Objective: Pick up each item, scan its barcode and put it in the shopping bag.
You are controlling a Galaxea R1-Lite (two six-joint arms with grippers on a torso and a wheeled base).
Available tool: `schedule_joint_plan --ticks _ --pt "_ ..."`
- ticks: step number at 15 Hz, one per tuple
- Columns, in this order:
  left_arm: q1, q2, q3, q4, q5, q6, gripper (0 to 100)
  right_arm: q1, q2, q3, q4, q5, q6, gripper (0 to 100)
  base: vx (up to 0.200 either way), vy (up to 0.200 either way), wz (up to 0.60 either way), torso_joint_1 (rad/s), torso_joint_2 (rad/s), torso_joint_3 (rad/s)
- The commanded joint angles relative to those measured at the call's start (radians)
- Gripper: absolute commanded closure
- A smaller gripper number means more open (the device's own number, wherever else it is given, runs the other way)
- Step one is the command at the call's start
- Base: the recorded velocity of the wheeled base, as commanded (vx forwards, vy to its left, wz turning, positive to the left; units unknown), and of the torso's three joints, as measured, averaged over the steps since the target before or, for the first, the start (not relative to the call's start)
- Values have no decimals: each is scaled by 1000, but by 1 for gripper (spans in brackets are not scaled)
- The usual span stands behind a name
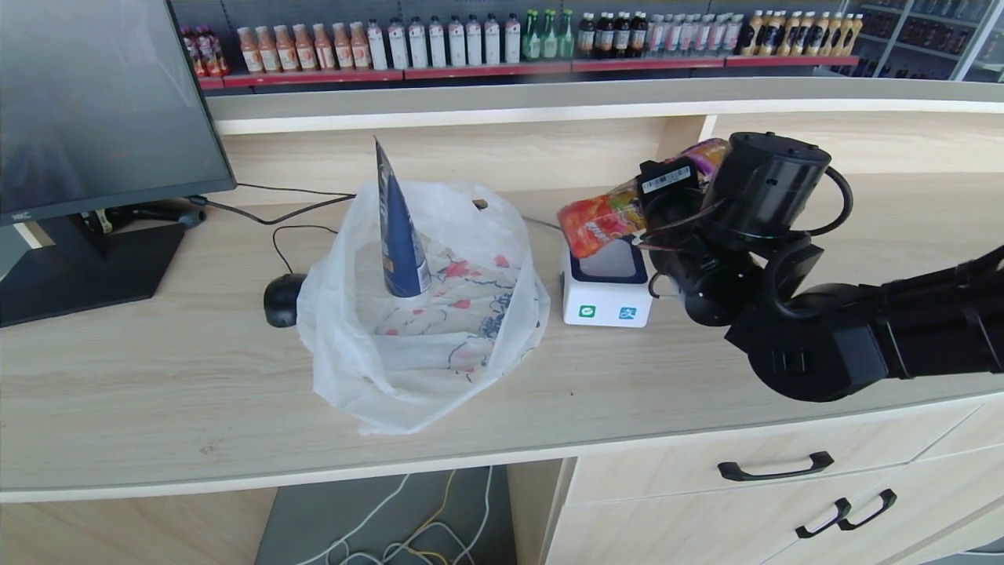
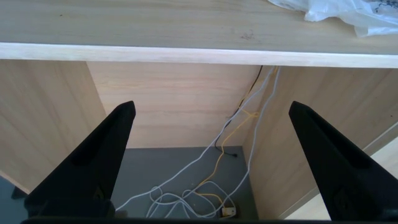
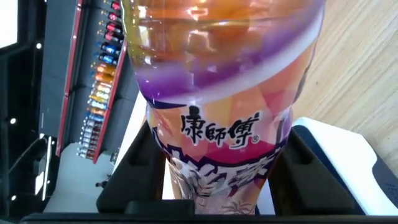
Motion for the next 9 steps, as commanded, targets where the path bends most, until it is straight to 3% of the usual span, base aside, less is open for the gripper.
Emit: schedule_joint_plan --ticks 1,9 --pt "0 0 0 -1 0 -1 0 -15 2 12 0 0 1 100 0 0 0 0 0 0" --pt "0 0 0 -1 0 -1 0 -29 9 26 -1 0 12 100 0 0 0 0 0 0"
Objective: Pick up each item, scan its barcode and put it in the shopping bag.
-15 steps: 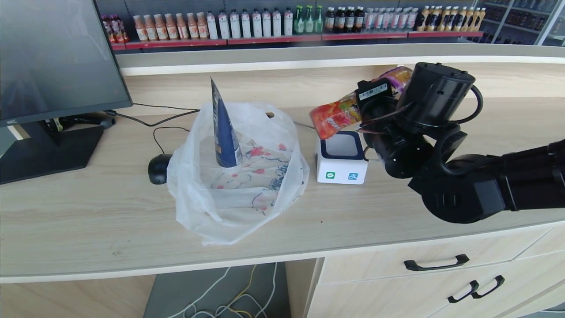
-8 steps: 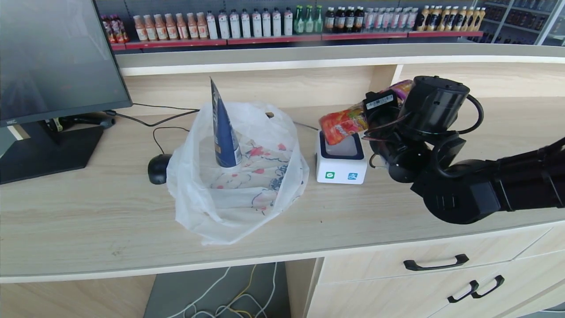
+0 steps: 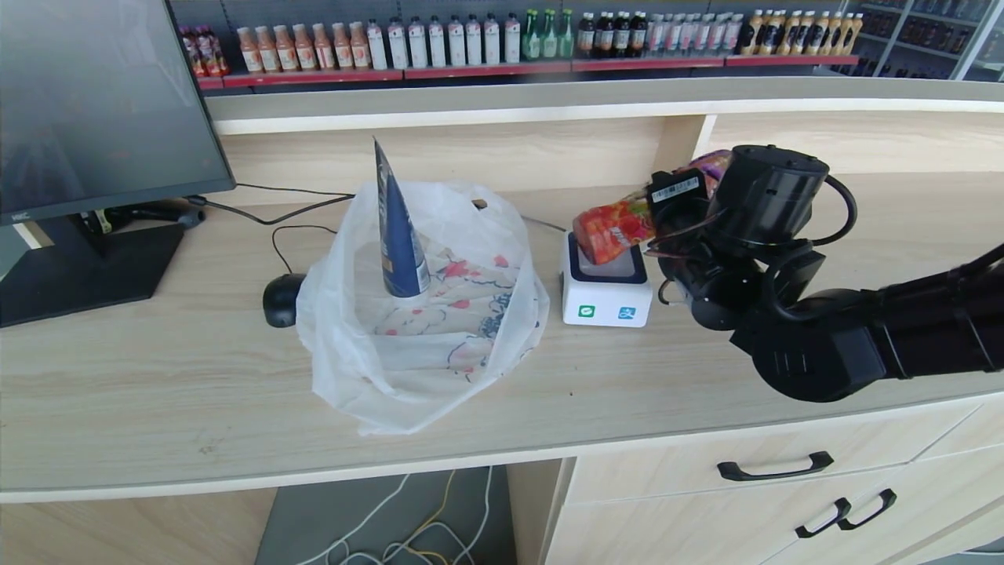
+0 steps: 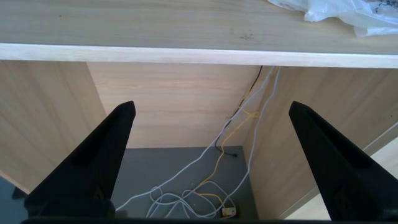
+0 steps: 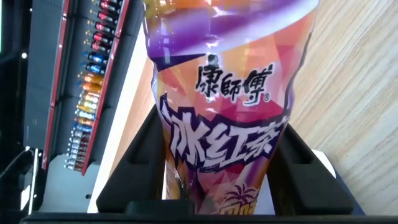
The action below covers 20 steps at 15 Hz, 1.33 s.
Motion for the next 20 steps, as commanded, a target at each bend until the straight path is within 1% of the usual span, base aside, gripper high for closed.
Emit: schedule_joint_plan --ticks 1,18,20 --pt "2 0 0 1 0 -1 0 -2 1 1 1 0 -1 100 0 0 0 0 0 0" --pt "0 0 0 -1 0 0 0 1 -25 -4 1 5 -7 100 0 0 0 0 0 0" --pt "0 0 0 -1 0 -1 0 2 -48 -10 1 17 -31 100 0 0 0 0 0 0"
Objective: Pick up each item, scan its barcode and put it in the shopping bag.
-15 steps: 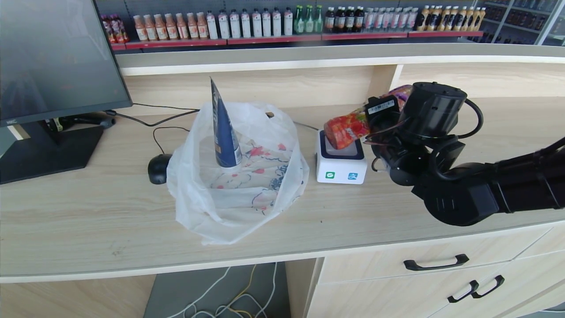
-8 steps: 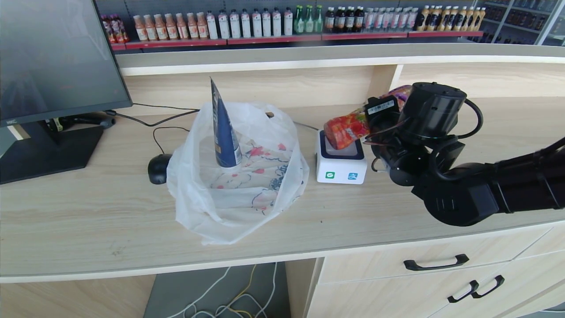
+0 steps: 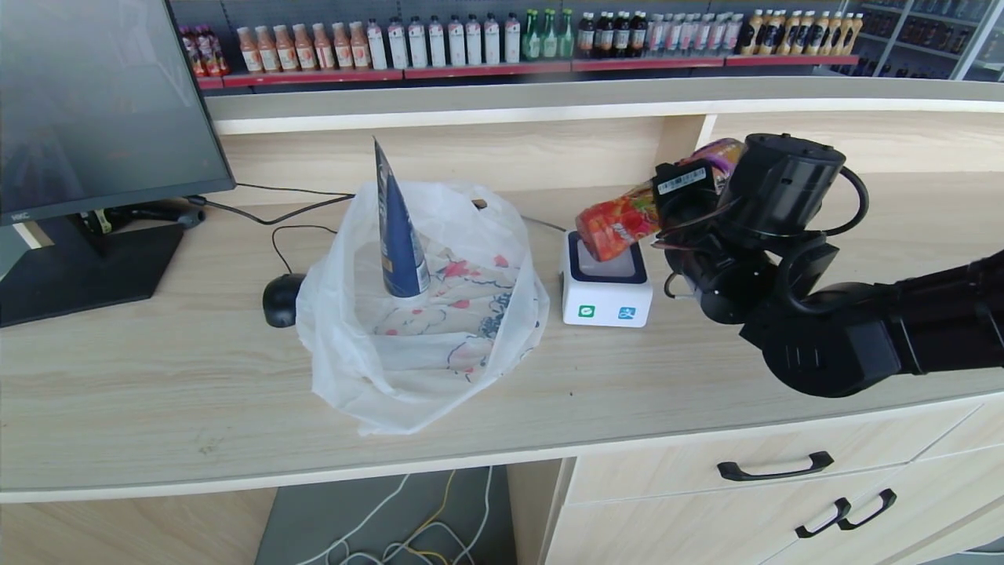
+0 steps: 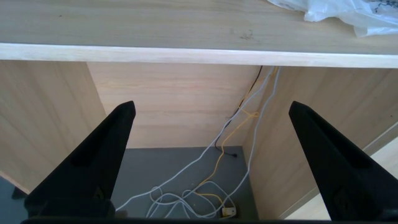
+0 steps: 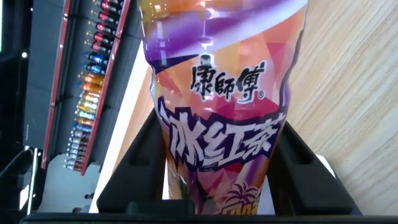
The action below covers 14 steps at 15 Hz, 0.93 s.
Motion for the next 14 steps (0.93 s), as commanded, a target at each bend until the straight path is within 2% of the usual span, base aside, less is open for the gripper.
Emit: schedule_joint_plan --ticks 1,5,8,12,13,14 --pt "0 0 0 0 0 1 0 8 -37 -4 -3 12 -34 100 0 0 0 0 0 0" --pt "0 0 0 0 0 -1 0 32 -89 -19 -3 84 -154 100 0 0 0 0 0 0" --pt "0 0 0 1 0 -1 0 55 -121 -19 -8 136 -303 100 0 0 0 0 0 0" --pt "0 0 0 1 0 1 0 75 -137 -10 -34 164 -596 100 0 0 0 0 0 0" --pt "0 0 0 1 0 -1 0 75 -134 -7 -80 170 -685 100 0 0 0 0 0 0" --pt "0 0 0 1 0 1 0 80 -126 -3 -137 219 -780 100 0 0 0 0 0 0"
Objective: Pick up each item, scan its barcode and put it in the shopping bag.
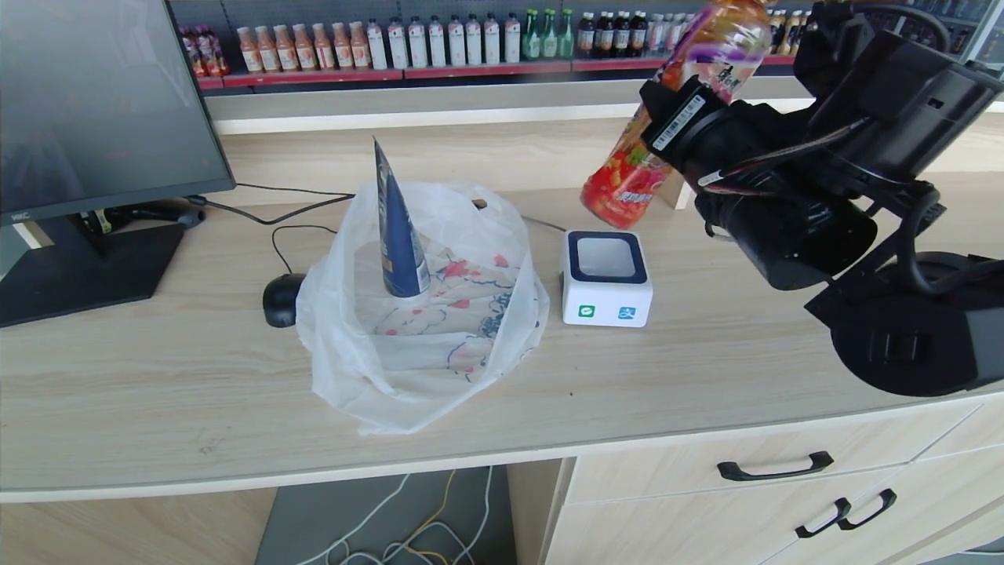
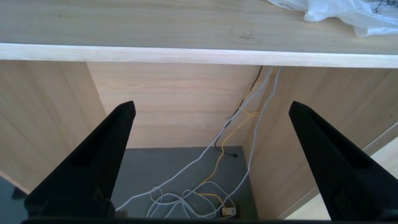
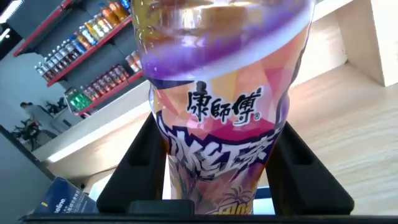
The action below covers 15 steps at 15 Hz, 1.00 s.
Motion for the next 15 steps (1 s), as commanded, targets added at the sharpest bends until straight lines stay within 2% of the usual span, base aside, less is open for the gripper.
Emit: schedule_joint_plan --ticks 1,2,3,5,8,15 --pt "0 0 0 1 0 0 0 5 3 16 -51 49 -74 100 0 0 0 0 0 0" --pt "0 0 0 1 0 0 0 4 6 83 -141 190 -213 100 0 0 0 0 0 0" --pt "0 0 0 1 0 0 0 -1 14 126 -196 276 -290 100 0 0 0 0 0 0" --pt "0 0 0 1 0 -2 0 -27 44 195 -311 360 -387 100 0 0 0 0 0 0" --pt "0 0 0 -1 0 0 0 -61 75 273 -420 377 -437 100 0 0 0 0 0 0" --pt "0 0 0 -1 0 0 0 -64 80 333 -552 386 -488 100 0 0 0 0 0 0"
